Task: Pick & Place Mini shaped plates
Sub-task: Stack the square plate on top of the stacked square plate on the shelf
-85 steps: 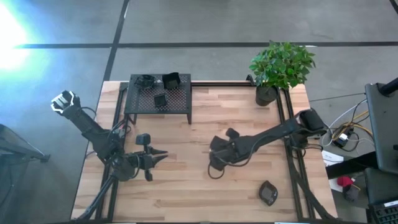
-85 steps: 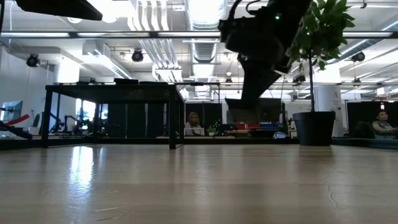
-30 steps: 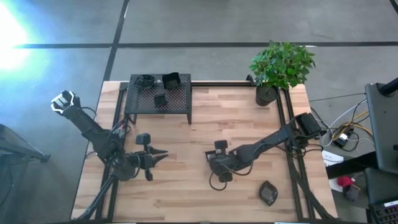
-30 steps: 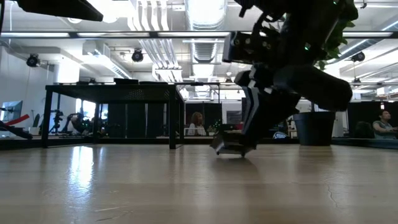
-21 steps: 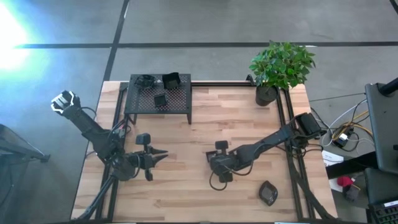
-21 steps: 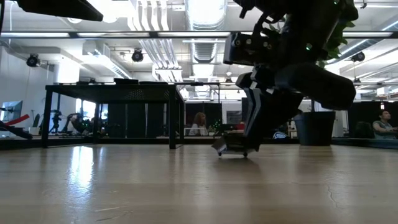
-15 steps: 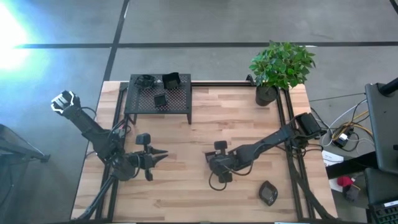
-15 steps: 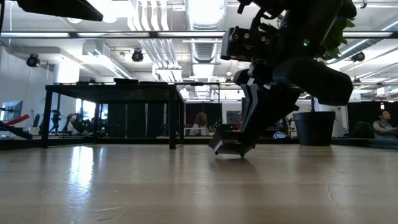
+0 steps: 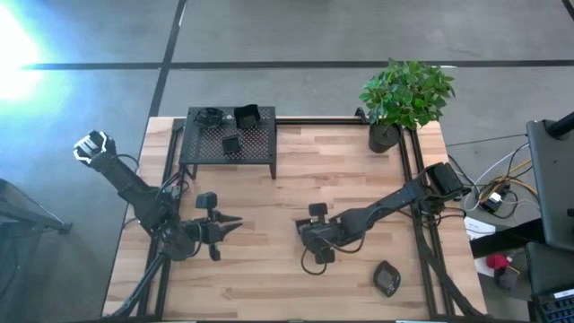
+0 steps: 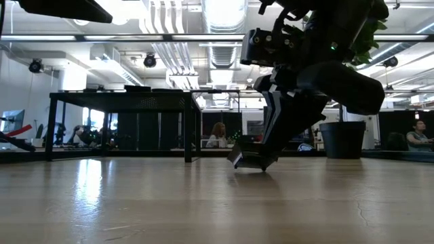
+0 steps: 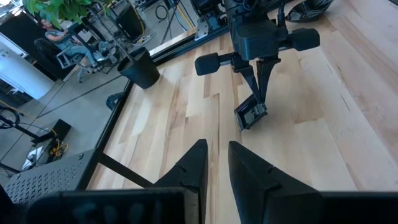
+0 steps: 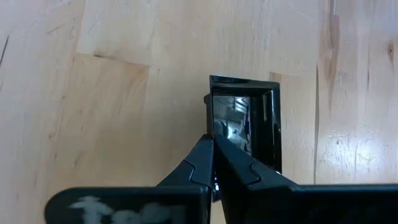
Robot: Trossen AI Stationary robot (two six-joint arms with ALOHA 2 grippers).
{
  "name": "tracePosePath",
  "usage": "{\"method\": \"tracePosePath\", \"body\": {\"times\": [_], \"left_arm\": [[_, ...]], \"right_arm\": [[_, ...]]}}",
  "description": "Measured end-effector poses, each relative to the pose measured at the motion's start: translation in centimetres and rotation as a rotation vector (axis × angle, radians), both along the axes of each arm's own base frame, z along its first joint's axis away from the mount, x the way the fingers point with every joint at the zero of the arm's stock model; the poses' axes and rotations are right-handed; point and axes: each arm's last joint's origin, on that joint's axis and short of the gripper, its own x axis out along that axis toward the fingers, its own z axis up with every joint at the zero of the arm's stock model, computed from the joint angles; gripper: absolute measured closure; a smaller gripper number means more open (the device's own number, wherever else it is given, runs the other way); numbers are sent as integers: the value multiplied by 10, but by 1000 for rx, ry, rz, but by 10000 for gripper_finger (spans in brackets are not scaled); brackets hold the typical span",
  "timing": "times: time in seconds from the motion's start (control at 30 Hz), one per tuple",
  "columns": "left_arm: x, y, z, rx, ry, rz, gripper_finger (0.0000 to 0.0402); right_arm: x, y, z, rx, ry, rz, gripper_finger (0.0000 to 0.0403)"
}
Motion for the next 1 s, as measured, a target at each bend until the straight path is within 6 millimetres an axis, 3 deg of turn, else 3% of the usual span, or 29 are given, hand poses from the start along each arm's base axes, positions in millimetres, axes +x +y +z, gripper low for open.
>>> {"method": "tracePosePath", "body": {"times": [0.77, 1.0], "left_arm": [[0, 0, 0, 0, 0, 0, 342], [0, 0, 0, 0, 0, 0, 342]], "right_arm": [[0, 1, 0, 38, 12, 19, 394], [0, 1, 0, 36, 14, 21, 360]]}}
